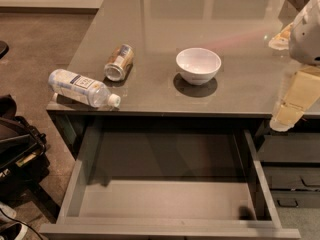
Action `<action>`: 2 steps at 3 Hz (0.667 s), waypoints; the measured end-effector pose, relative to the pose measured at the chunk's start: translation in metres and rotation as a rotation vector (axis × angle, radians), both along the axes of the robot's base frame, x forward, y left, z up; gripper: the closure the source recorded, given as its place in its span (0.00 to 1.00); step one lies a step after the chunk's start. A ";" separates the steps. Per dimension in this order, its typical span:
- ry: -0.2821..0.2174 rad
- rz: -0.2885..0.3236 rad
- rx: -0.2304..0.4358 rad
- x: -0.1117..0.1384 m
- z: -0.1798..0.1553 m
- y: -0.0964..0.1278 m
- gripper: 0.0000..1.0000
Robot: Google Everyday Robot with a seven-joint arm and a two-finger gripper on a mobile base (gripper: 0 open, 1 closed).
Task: Place blue plastic bottle into top drawer
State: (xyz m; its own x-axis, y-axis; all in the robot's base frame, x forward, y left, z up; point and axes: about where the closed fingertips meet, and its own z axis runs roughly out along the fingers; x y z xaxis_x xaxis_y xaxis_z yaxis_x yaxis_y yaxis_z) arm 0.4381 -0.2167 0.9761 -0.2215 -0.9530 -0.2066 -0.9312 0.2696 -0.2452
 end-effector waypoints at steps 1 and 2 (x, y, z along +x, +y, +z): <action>0.000 0.000 0.000 0.000 0.000 0.000 0.00; -0.012 0.001 0.020 0.000 -0.001 0.004 0.00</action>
Offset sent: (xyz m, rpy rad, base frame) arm -0.0011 0.0106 -0.0091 0.0587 -0.0144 0.0030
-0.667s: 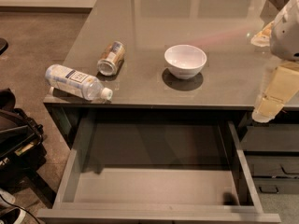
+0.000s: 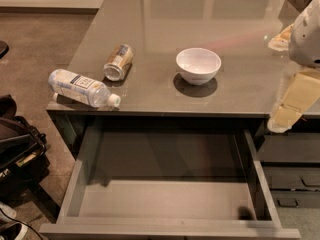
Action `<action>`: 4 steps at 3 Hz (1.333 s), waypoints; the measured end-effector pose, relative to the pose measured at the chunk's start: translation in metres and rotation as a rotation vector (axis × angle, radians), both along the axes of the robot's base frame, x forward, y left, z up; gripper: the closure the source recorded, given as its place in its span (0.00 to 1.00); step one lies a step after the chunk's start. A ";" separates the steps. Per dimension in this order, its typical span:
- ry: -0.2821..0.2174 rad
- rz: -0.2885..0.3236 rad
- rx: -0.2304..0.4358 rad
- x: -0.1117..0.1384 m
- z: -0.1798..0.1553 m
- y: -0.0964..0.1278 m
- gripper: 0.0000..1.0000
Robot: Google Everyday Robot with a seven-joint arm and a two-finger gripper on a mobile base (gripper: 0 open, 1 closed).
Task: Place blue plastic bottle into top drawer
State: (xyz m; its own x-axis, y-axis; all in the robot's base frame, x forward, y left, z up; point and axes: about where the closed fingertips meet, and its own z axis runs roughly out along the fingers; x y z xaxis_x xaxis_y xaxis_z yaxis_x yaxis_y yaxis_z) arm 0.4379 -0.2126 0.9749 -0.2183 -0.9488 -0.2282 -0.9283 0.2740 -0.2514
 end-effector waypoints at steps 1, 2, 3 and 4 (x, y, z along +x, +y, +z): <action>-0.005 0.001 0.124 0.004 -0.021 0.021 0.00; -0.035 0.046 0.285 0.014 -0.023 0.070 0.00; -0.035 0.046 0.284 0.014 -0.023 0.070 0.00; -0.032 0.062 0.322 0.009 -0.032 0.082 0.00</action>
Offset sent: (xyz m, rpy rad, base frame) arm 0.0303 0.1173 -0.0356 0.4554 -0.0414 0.1003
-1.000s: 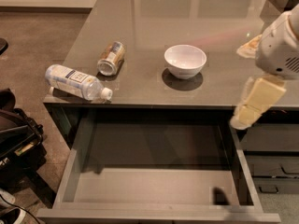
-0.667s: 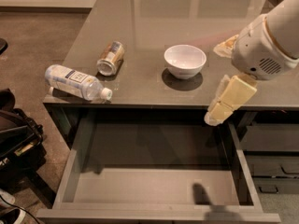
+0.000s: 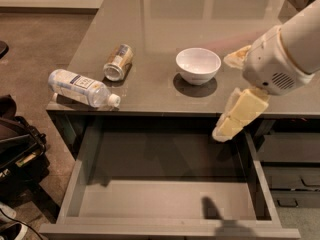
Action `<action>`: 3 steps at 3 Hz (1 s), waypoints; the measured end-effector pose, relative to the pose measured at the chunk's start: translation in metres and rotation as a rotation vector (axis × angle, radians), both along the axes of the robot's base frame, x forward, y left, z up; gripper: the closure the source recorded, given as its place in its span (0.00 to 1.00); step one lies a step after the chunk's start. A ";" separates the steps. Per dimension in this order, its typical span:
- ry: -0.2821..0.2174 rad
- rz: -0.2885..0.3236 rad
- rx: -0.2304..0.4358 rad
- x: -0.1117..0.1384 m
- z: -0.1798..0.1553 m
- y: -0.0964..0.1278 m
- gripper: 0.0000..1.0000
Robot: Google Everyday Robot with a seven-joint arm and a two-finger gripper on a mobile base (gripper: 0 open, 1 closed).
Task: Place blue plastic bottle into top drawer
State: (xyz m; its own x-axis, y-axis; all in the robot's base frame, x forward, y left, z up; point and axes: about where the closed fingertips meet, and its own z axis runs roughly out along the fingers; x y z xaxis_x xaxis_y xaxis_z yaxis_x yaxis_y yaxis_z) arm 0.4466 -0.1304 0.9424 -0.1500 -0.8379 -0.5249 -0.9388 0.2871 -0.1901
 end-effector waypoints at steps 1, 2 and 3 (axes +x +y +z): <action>-0.013 0.089 0.129 0.017 -0.023 0.053 0.00; -0.069 0.157 0.239 0.054 -0.028 0.113 0.00; -0.122 0.187 0.300 0.095 -0.030 0.163 0.00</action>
Offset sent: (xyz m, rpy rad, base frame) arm 0.1019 0.1866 -0.0334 0.3773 -0.1423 0.2410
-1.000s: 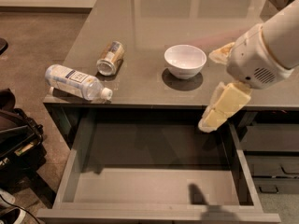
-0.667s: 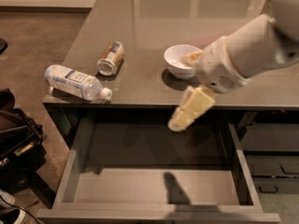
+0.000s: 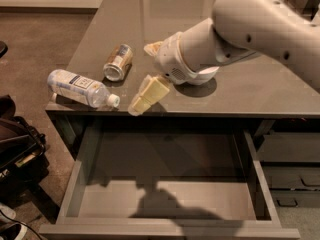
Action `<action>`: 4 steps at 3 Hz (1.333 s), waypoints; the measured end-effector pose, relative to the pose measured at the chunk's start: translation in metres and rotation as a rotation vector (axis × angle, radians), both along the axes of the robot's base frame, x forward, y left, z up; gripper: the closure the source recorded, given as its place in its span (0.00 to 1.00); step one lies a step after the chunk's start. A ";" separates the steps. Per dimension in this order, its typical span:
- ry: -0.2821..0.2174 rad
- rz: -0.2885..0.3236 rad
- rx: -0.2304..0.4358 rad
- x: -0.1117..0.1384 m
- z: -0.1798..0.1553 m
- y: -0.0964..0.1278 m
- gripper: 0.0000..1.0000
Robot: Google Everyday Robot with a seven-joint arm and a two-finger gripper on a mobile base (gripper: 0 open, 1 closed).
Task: Place blue plastic bottle into top drawer
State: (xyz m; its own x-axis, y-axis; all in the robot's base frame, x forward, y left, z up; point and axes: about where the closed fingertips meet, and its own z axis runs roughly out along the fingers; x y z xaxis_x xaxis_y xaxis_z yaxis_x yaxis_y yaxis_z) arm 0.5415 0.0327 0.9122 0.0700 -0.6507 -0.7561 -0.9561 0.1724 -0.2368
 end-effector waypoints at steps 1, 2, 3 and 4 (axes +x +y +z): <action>-0.006 0.002 0.003 0.001 0.001 0.004 0.00; -0.015 -0.020 0.014 -0.008 0.005 0.004 0.00; -0.032 -0.014 0.096 -0.011 0.001 0.031 0.00; -0.042 0.004 0.173 -0.005 0.001 0.068 0.00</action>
Offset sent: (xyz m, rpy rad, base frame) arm -0.0144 -0.0012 0.0073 0.0330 -0.0244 -0.0603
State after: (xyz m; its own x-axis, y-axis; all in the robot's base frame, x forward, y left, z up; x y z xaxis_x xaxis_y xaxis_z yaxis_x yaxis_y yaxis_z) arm 0.5369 0.1002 0.9129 0.1062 -0.5110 -0.8530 -0.9466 0.2107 -0.2441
